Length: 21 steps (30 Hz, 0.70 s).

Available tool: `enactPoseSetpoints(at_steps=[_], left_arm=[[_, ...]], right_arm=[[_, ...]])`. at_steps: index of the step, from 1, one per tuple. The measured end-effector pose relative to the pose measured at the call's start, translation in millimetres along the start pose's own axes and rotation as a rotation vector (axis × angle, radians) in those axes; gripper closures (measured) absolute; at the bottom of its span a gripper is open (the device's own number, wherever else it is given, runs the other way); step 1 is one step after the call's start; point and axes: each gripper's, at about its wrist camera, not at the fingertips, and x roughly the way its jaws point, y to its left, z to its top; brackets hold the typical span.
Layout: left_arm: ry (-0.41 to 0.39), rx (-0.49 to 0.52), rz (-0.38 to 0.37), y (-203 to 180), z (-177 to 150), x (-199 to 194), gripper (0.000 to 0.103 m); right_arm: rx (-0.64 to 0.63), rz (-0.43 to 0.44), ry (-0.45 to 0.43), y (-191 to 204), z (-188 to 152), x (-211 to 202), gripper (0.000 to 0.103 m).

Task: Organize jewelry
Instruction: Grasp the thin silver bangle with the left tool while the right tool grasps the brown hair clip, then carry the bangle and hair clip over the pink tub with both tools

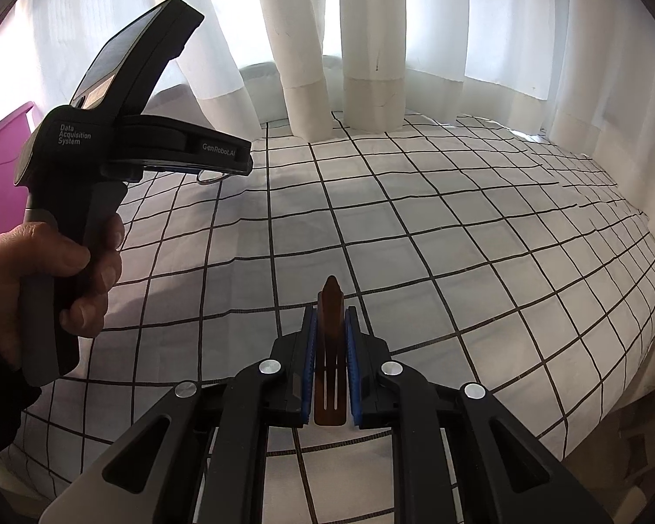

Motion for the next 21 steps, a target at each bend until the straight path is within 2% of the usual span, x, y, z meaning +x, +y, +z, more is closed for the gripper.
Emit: enactPoseSetpoints(at_steps=[10,21], left_arm=[[-0.047,-0.065,0.011,5,4,-41,0.054],[-0.129,-0.175,0.083,11,10,-138,0.054]], right_arm=[[-0.020,0.041,-0.028,-13,21,-31,0.090],[-0.138,0.139,-0.094,-18,67,-89,0.090]])
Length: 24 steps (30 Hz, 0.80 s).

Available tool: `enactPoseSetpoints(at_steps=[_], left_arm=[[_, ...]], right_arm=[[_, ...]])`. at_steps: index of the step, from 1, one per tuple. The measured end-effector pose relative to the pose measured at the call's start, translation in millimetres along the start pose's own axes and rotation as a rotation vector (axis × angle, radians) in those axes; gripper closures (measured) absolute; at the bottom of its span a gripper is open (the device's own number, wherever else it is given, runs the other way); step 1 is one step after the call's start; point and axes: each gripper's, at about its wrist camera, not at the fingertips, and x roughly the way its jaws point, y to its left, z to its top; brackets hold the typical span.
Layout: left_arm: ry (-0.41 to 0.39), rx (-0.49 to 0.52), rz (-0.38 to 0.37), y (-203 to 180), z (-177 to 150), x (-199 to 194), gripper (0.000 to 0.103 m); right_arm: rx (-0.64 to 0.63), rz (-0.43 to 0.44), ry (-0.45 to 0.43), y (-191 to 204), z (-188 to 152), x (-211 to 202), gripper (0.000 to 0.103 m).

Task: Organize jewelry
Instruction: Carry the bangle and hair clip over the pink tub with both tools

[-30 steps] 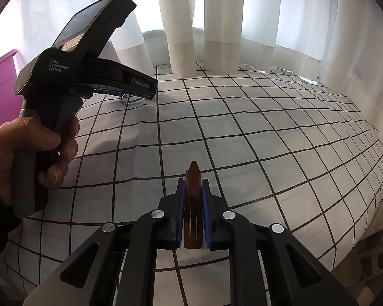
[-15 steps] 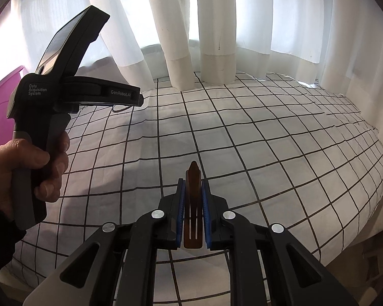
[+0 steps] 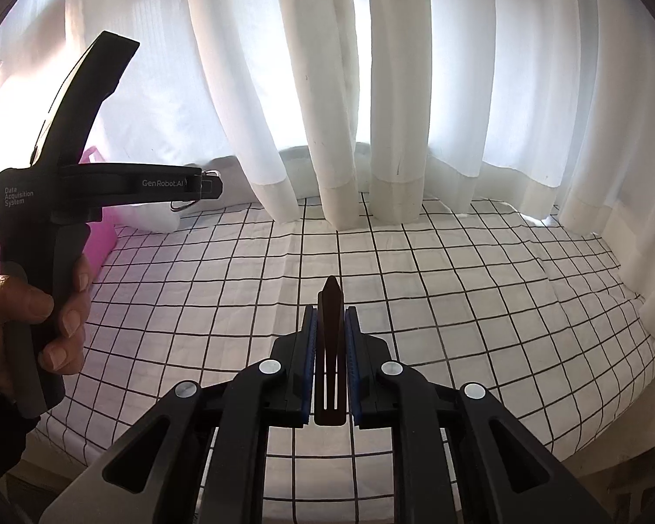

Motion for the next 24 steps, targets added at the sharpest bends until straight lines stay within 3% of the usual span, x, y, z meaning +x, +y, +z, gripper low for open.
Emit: enactPoseSetpoints(at_steps=[11,24], left_arm=[[-0.112,-0.134,0.149,39,3,-112,0.054],[-0.149,-0.308,0.333,150,-11,-194,0.054]], right_arm=[[-0.183,0.190,-0.054,38,55,-33,0.090],[-0.343,0.462,-0.140,163,128,-29,0.090]])
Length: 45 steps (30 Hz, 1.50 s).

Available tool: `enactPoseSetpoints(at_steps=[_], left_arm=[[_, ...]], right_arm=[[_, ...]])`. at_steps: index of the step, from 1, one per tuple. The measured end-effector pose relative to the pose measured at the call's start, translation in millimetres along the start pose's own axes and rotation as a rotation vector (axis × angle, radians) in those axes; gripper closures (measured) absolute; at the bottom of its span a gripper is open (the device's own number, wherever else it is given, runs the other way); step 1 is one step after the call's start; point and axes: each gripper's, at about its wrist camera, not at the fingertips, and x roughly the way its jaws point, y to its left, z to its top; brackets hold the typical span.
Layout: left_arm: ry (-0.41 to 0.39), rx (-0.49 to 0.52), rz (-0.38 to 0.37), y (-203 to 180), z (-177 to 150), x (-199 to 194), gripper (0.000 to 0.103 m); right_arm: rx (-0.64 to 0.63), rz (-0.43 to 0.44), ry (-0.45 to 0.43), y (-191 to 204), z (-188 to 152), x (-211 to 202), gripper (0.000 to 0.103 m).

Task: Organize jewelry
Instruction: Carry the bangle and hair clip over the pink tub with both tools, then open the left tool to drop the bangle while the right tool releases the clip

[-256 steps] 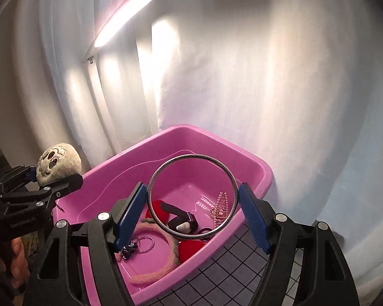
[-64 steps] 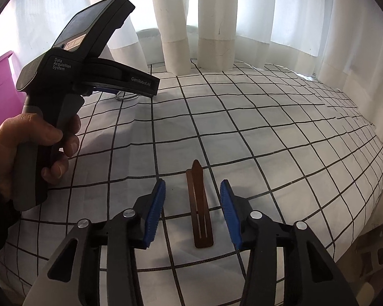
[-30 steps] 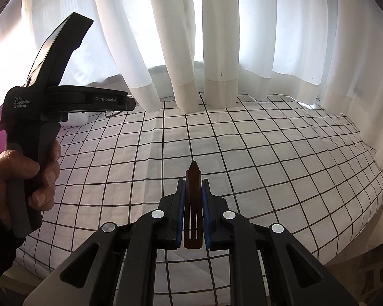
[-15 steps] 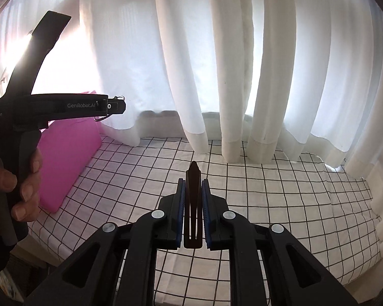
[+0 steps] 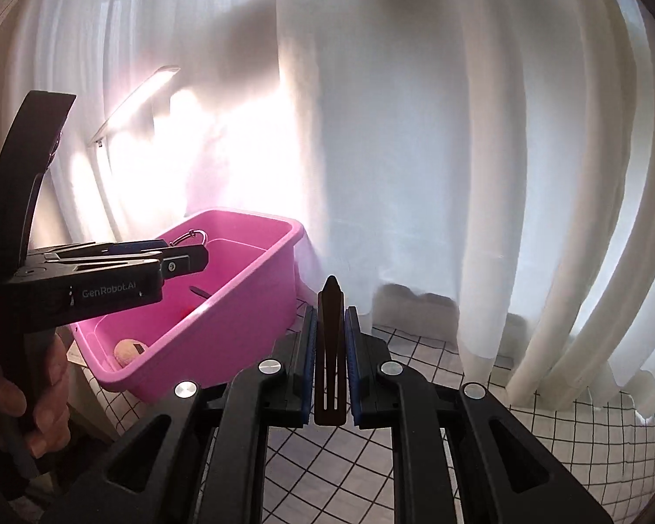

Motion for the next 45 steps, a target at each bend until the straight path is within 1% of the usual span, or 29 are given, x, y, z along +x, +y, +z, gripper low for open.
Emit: enactPoseSetpoints(at_steps=[6,8,13,15,19,22,25,27,30,34,39,41,42,43,44,45], left_arm=[[0.013,-0.057,0.100,64,7,0,0.054],[0.032,-0.084,0.137,84,7,2,0.054],[0.070,-0.154,0.202,123,3,5,0.054],[0.085,-0.180,0.223,131,-2,7,0.054],[0.092,-0.239,0.264,139,-8,10,0.054],[0.114,-0.287,0.291,145,-10,16,0.054],[0.123,-0.311,0.320,147,-13,23,0.054],[0.142,-0.339,0.333,151,-15,30,0.054],[0.183,-0.367,0.354,156,-20,41,0.054],[0.220,-0.390,0.372,162,-23,49,0.054],[0.257,-0.411,0.382,164,-25,57,0.053],[0.264,-0.417,0.386,165,-26,58,0.050],[0.262,-0.419,0.386,166,-26,57,0.042],[0.257,-0.424,0.387,166,-25,56,0.030],[0.254,-0.429,0.396,167,-25,55,0.023],[0.250,-0.431,0.407,168,-25,53,0.010]], right_arm=[[-0.041,0.102,-0.013,42,45,45,0.090],[-0.052,0.136,-0.013,56,56,60,0.090],[-0.081,0.231,0.025,86,78,100,0.090],[-0.087,0.279,0.052,94,85,115,0.090],[-0.134,0.354,0.112,112,94,145,0.090],[-0.153,0.409,0.181,121,97,169,0.090],[-0.172,0.455,0.241,129,98,192,0.090],[-0.185,0.474,0.293,134,97,208,0.090],[-0.194,0.480,0.365,140,93,228,0.090],[-0.191,0.467,0.447,143,86,251,0.090],[-0.202,0.430,0.516,145,77,269,0.090],[-0.201,0.422,0.540,146,74,275,0.090],[-0.202,0.411,0.545,146,73,276,0.090],[-0.201,0.405,0.547,145,74,278,0.088],[-0.200,0.405,0.553,144,74,280,0.074],[-0.199,0.400,0.552,144,74,280,0.054]])
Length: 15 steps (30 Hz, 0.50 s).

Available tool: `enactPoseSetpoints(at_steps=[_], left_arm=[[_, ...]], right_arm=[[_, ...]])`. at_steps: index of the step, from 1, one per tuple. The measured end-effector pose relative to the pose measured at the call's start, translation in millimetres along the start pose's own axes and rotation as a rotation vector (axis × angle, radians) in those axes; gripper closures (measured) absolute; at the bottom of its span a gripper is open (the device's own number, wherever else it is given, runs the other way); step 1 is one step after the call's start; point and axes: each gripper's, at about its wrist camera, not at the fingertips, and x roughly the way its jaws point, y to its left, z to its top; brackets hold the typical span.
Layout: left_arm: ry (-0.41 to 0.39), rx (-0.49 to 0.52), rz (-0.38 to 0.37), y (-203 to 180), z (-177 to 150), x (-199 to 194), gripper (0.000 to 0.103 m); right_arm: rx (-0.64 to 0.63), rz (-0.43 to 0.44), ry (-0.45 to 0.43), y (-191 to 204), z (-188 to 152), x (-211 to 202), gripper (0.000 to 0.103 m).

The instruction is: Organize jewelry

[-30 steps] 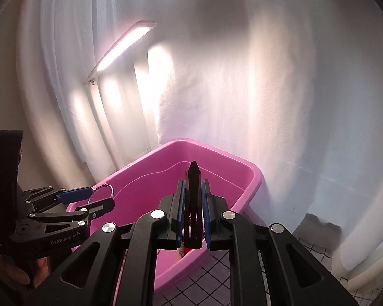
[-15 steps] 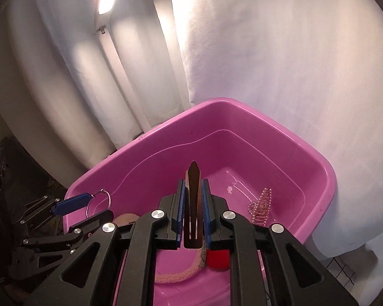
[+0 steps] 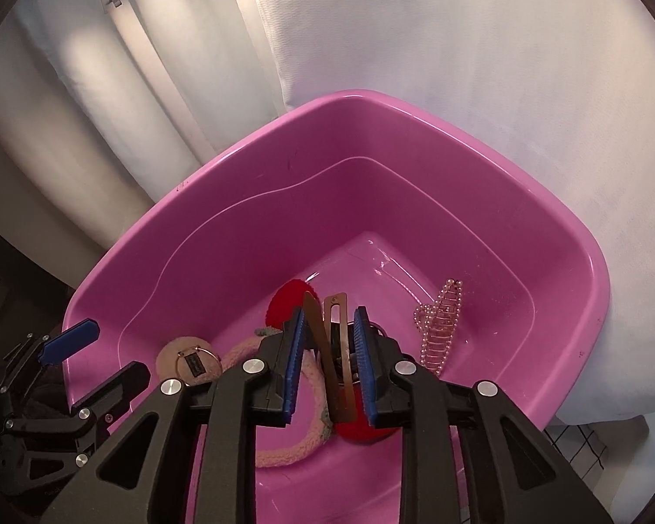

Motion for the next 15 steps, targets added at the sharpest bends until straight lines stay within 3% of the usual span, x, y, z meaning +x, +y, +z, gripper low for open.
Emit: enactPoseSetpoints(at_steps=[2,7,15], left_arm=[[0.000,-0.004,0.005,2,1,-2,0.006],[0.034,-0.005,0.026,4,2,-1,0.006],[0.017,0.005,0.040,7,-1,-6,0.006]], right_arm=[[0.000,-0.008,-0.016,0,2,-1,0.047],[0.009,-0.015,-0.028,-1,2,-8,0.047],[0.029,-0.015,-0.028,-4,-2,-12,0.048]])
